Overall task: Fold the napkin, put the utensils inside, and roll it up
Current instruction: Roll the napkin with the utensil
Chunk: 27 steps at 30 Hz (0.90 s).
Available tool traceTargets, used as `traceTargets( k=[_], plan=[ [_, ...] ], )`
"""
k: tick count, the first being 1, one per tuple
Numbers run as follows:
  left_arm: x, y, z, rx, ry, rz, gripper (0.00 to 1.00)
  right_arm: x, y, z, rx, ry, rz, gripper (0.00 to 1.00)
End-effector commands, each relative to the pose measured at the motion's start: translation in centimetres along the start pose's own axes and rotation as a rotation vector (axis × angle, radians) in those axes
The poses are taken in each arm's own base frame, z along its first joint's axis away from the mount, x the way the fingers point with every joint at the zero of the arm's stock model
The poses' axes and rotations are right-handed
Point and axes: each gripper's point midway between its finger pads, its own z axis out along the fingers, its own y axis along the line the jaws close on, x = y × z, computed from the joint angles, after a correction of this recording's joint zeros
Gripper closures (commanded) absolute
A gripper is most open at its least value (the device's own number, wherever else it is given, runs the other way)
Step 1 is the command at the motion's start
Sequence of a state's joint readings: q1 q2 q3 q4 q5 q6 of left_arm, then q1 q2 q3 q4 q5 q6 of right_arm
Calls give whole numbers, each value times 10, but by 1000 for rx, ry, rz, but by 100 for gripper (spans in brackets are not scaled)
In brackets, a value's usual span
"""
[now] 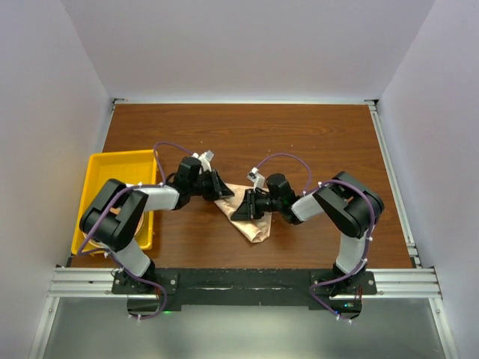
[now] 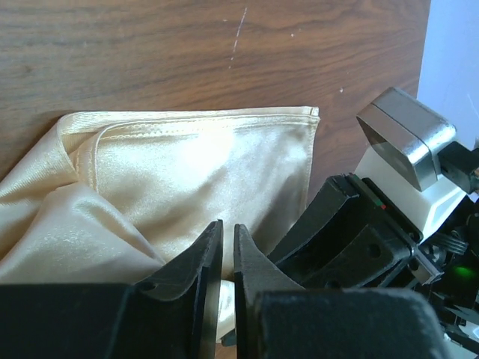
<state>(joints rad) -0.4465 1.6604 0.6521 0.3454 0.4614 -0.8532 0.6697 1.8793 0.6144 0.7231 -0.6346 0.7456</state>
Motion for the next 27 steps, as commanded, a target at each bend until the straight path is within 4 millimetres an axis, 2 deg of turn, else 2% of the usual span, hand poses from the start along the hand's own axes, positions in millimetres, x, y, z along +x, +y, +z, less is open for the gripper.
traceTargets(
  k=[1, 2, 3, 4, 8, 11, 15, 19, 21, 24, 27],
  plan=[
    [-27, -30, 5, 56, -41, 113, 83, 47, -74, -17, 324, 134, 52, 100],
    [-30, -32, 7, 49, -37, 122, 83, 44, -71, -15, 320, 135, 38, 100],
    [-39, -42, 10, 65, -46, 136, 83, 43, -70, -15, 320, 136, 29, 100],
    [-37, -39, 16, 59, -20, 128, 83, 46, -70, -16, 328, 160, 10, 100],
    [-32, -48, 39, 96, 54, 127, 89, 31, -62, -12, 332, 160, -48, 100],
    [-8, -39, 60, 90, 158, 127, 94, 24, -58, -11, 329, 151, -61, 100],
    [7, -33, 65, 100, 191, 110, 98, 21, -55, -11, 327, 139, -59, 100],
    [19, -16, 69, 59, 233, 94, 100, 23, -53, -14, 323, 137, -56, 100],
    [21, 4, 71, -22, 238, 83, 100, 25, -51, -18, 325, 134, -55, 100],
    [14, 32, 71, -117, 208, 34, 100, 30, -52, -24, 333, 130, -49, 100],
    [9, 47, 72, -169, 195, 29, 100, 33, -52, -28, 338, 129, -49, 100]
  ],
)
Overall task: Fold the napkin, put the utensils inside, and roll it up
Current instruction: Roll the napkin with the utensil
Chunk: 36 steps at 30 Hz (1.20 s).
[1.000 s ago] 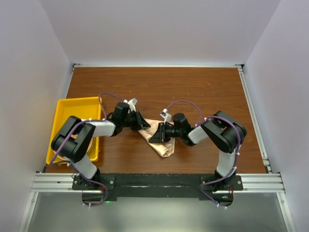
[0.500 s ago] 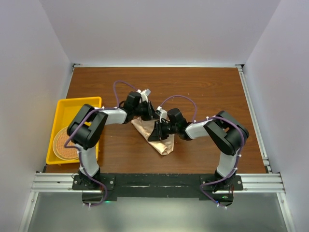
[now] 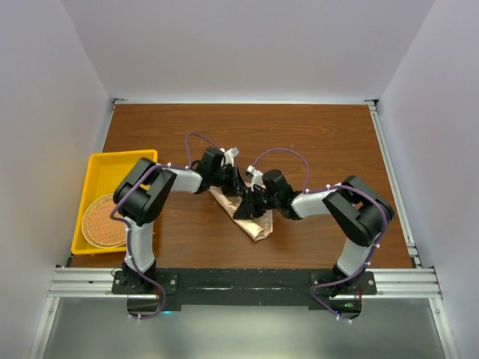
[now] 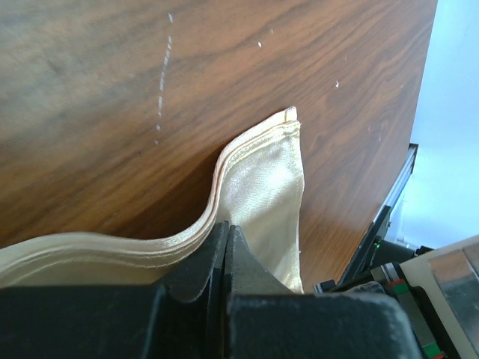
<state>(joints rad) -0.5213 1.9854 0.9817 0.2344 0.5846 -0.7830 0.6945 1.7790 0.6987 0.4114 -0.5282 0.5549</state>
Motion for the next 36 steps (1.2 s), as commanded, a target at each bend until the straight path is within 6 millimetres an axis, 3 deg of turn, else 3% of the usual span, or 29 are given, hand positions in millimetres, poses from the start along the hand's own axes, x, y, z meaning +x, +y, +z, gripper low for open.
traceTargets(
  k=[1, 9, 14, 16, 18, 19, 20, 21, 23, 26, 29, 32, 33, 35, 36],
  plan=[
    [-1, 65, 1, -221, -16, -47, 100, 48, -45, -13, 188, 114, 85, 100],
    [-14, 70, 0, -263, -13, -19, 100, 65, -48, -6, 145, 154, 119, 100],
    [-23, 61, -5, -267, -4, 15, 100, 78, -57, 5, 121, 226, 140, 100],
    [-35, 46, -11, -249, -24, 41, 100, 77, -53, 8, 87, 241, 140, 100],
    [-41, 36, -21, -257, -32, 55, 88, 76, -57, 10, 78, 252, 160, 100],
    [-55, 20, -31, -248, -78, 81, 83, 77, -57, 10, 66, 260, 167, 99],
    [-58, 15, -39, -257, -91, 82, 69, 76, -59, 9, 63, 263, 172, 98],
    [-65, 8, -47, -257, -113, 90, 64, 77, -60, 11, 60, 280, 181, 98],
    [-77, -12, -68, -241, -173, 112, 55, 77, -60, 12, 45, 299, 166, 96],
    [-80, -24, -89, -219, -206, 121, 53, 73, -61, 13, 40, 319, 157, 93],
    [-66, -29, -97, -172, -190, 116, 58, 68, -59, 14, 39, 337, 139, 91],
    [-47, -20, -97, -169, -168, 89, 81, 62, -58, 15, 39, 337, 129, 87],
    [-35, -9, -94, -181, -148, 67, 85, 61, -59, 15, 39, 337, 135, 87],
    [-30, -13, -94, -136, -159, 52, 93, 59, -58, 15, 37, 339, 139, 85],
    [-17, -4, -93, -143, -145, 28, 95, 59, -59, 16, 38, 338, 143, 85]
  ],
)
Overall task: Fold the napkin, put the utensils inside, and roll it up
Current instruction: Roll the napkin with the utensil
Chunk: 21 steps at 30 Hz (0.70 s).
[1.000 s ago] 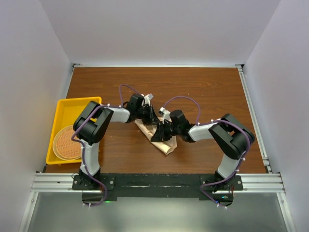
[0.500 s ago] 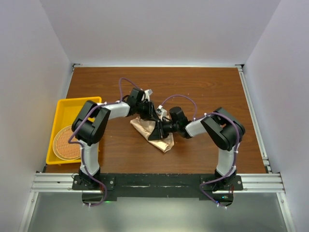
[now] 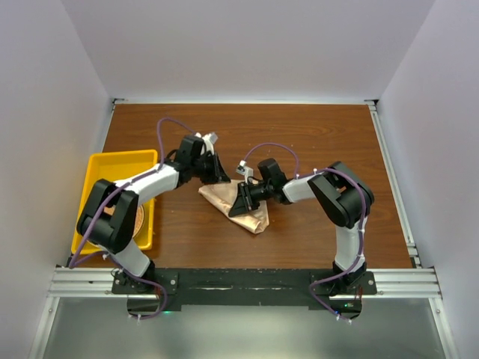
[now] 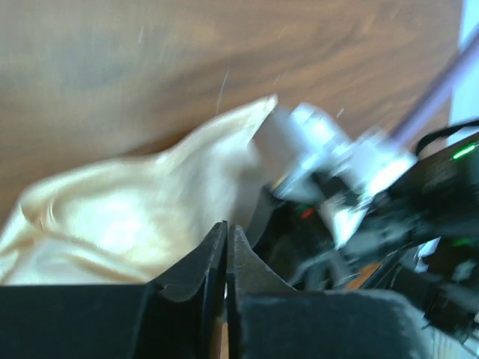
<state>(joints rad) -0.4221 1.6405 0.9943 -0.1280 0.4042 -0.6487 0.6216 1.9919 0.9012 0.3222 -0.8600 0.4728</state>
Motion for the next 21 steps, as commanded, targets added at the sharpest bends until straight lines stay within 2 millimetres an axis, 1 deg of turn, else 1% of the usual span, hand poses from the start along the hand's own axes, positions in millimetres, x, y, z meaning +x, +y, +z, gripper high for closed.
traceTargets(
  k=[1, 2, 3, 4, 5, 6, 7, 9, 10, 11, 12, 13, 14, 16, 17, 18, 19, 20, 21],
  plan=[
    [30, 4, -3, 49, 25, -54, 97, 61, -64, -5, 246, 140, 164, 84],
    [26, 0, -3, 78, -9, -43, 98, 63, -65, -4, 253, 148, 174, 84],
    [35, 6, -2, 73, -2, -56, 99, 63, -69, -4, 270, 147, 179, 84],
    [29, -1, -4, 116, -38, -44, 100, 64, -72, -4, 278, 147, 186, 85],
    [31, -3, -4, 137, -44, -48, 100, 67, -75, -4, 286, 150, 196, 86],
    [39, 1, -4, 138, -36, -63, 100, 68, -76, -4, 289, 150, 203, 87],
    [33, -4, -8, 158, -71, -65, 100, 68, -78, -5, 290, 146, 216, 88],
    [34, -5, -16, 161, -101, -75, 99, 70, -81, -3, 286, 145, 227, 90],
    [33, -2, -19, 142, -119, -100, 89, 70, -82, -4, 294, 143, 229, 94],
    [33, 0, -22, 126, -126, -115, 84, 70, -84, -4, 295, 141, 232, 96],
    [28, -4, -30, 128, -153, -116, 77, 71, -84, -4, 290, 141, 237, 96],
    [28, -1, -34, 103, -163, -135, 68, 70, -84, -4, 288, 138, 237, 97],
    [28, 1, -36, 89, -174, -146, 64, 69, -85, -5, 290, 135, 237, 98],
    [22, -5, -45, 118, -224, -185, 56, 68, -86, -6, 287, 132, 238, 98],
    [33, 3, -45, 122, -220, -209, 55, 67, -84, -6, 274, 132, 241, 99],
    [35, 3, -46, 145, -233, -224, 55, 66, -84, -6, 266, 127, 242, 99],
    [23, -10, -52, 234, -291, -242, 62, 66, -84, -6, 263, 128, 248, 99],
    [40, 1, -49, 247, -284, -269, 70, 65, -85, -5, 265, 127, 249, 99],
    [41, 2, -49, 276, -306, -278, 79, 64, -84, -5, 258, 124, 250, 99]
  ],
)
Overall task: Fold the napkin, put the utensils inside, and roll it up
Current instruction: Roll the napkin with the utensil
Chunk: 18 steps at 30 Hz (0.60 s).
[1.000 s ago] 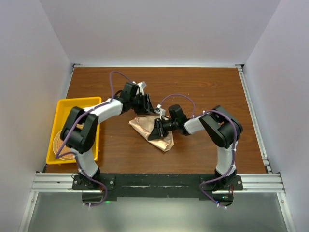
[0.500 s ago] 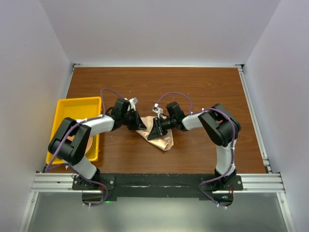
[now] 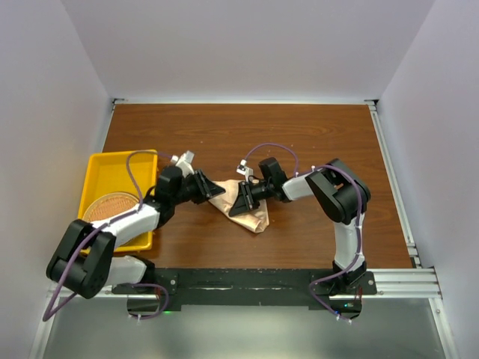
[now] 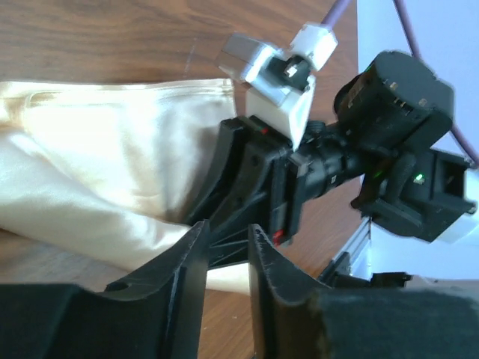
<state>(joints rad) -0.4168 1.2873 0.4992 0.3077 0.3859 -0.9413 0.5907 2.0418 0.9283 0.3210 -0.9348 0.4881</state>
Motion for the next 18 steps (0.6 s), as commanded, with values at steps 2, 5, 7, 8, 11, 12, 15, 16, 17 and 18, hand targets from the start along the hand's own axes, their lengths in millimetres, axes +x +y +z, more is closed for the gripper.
traceTargets(
  k=[2, 5, 7, 8, 11, 12, 15, 16, 17, 18],
  plan=[
    [-3, -3, -6, 191, -141, -95, 97, 61, -82, -6, 302, 88, 215, 99],
    [-3, -7, -5, 283, -174, -103, 100, 60, -80, -6, 284, 84, 234, 100],
    [-5, -10, -3, 342, -193, -103, 100, 61, -81, -7, 284, 87, 232, 100],
    [-4, -9, -2, 353, -195, -103, 100, 60, -81, -7, 288, 90, 237, 100],
    [-2, -4, 5, 373, -199, -112, 100, 60, -80, -8, 292, 106, 230, 100],
    [0, 2, 9, 365, -194, -125, 100, 59, -79, -9, 294, 109, 226, 100],
    [0, 5, 16, 364, -189, -129, 100, 57, -80, -11, 307, 117, 215, 100],
    [5, 15, 22, 319, -173, -122, 100, 56, -80, -11, 310, 118, 211, 99],
    [5, 21, 26, 293, -169, -117, 100, 55, -80, -11, 311, 120, 212, 99],
    [7, 27, 28, 260, -167, -118, 100, 54, -79, -11, 311, 120, 210, 98]
  ],
)
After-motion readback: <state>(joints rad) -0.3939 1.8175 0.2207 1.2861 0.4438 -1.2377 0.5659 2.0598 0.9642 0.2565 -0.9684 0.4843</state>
